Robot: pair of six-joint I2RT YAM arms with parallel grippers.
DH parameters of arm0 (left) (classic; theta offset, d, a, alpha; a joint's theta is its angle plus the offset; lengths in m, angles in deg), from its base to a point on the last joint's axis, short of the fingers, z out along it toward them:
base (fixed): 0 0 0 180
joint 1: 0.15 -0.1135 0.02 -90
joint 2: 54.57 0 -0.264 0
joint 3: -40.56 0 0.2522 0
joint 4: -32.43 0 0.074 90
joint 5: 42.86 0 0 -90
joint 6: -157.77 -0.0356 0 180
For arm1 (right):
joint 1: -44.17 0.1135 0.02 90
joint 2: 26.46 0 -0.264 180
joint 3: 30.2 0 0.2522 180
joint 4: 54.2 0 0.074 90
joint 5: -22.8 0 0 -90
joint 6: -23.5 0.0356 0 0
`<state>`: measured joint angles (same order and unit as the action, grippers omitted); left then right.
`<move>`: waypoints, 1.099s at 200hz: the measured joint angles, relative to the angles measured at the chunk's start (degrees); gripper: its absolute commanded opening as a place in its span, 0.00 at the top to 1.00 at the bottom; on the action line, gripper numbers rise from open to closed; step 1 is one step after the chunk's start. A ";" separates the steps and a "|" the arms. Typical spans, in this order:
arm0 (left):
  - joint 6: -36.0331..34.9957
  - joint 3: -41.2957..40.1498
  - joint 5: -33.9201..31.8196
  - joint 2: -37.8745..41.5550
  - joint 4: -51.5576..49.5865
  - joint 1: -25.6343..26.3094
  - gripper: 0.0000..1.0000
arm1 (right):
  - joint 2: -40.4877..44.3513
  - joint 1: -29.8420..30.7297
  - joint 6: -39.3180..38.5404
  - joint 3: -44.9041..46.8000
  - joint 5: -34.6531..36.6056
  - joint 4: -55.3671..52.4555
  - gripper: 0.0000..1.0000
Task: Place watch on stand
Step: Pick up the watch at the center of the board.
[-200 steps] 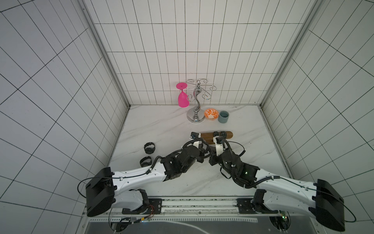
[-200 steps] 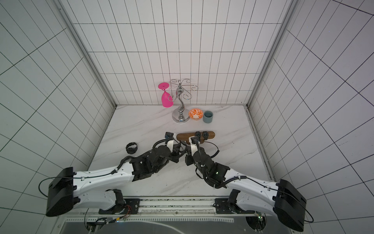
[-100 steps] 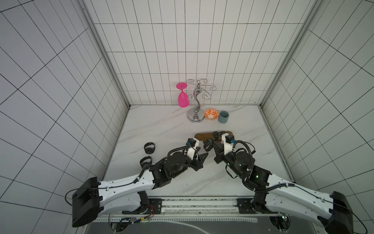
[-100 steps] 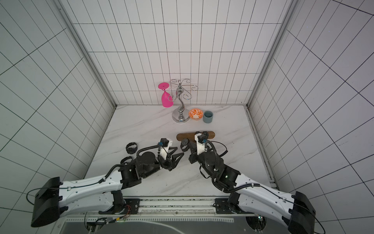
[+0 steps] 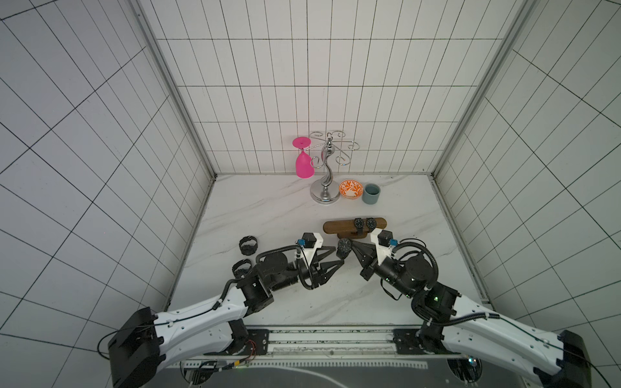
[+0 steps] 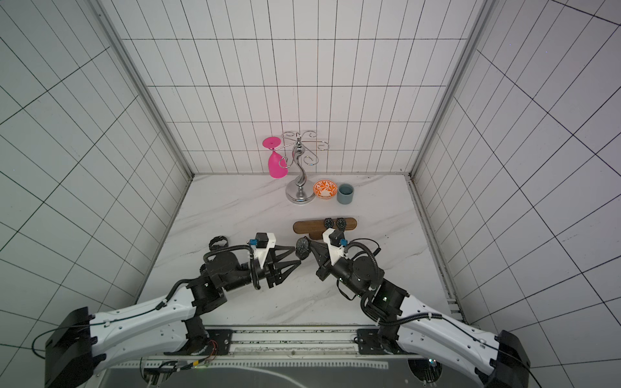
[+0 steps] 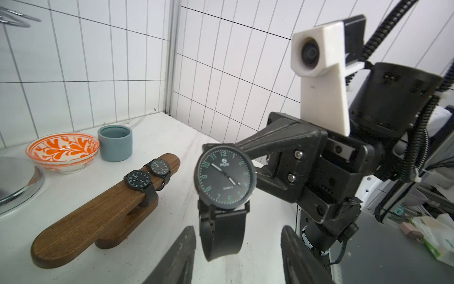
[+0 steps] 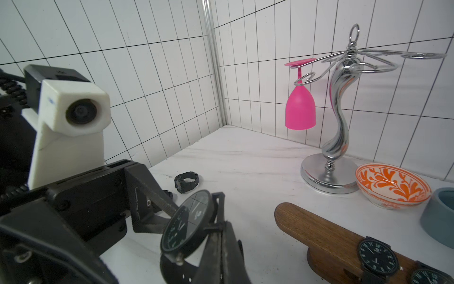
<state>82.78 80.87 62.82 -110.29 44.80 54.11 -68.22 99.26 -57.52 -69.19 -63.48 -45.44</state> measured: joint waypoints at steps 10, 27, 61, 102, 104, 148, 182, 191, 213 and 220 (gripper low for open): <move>-0.52 0.04 1.49 -0.26 0.20 0.00 0.61 | 0.15 0.00 -0.20 0.35 -1.05 0.46 1.00; -0.52 0.33 3.69 -0.74 0.09 0.00 0.71 | 0.39 0.00 -0.59 0.85 -2.69 0.72 1.00; -0.85 1.16 6.19 -1.33 0.02 -0.07 0.81 | 0.48 0.00 -1.51 0.87 -5.01 1.29 1.00; -0.92 1.70 8.13 -2.16 -0.26 -0.07 0.90 | 1.22 0.00 -1.57 2.10 -6.36 3.21 1.00; -1.07 1.73 8.22 -2.19 -0.31 -0.04 0.91 | 1.22 0.00 -1.57 2.12 -6.40 3.34 1.00; -1.22 2.29 8.90 -2.49 -0.37 -0.04 1.00 | 1.25 -0.02 -1.84 2.27 -6.54 3.87 1.00; -2.56 2.49 8.13 -2.54 -0.96 -0.04 1.00 | 1.95 -0.09 -1.99 2.60 -5.73 3.85 1.00; -3.26 2.49 8.00 -2.54 -1.22 -0.04 1.00 | 2.14 -0.09 -1.97 2.62 -5.42 3.82 0.97; -6.10 2.47 7.67 -2.54 -1.68 -0.04 1.00 | 2.82 -0.09 -1.81 2.62 -4.02 3.13 0.82; -7.10 2.47 7.19 -2.54 -1.88 0.07 1.00 | 3.15 -0.09 -1.95 2.62 -3.37 2.69 0.77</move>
<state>75.67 83.34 70.01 -112.83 42.92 54.17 -65.07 99.17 -59.47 -66.57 -66.84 -42.75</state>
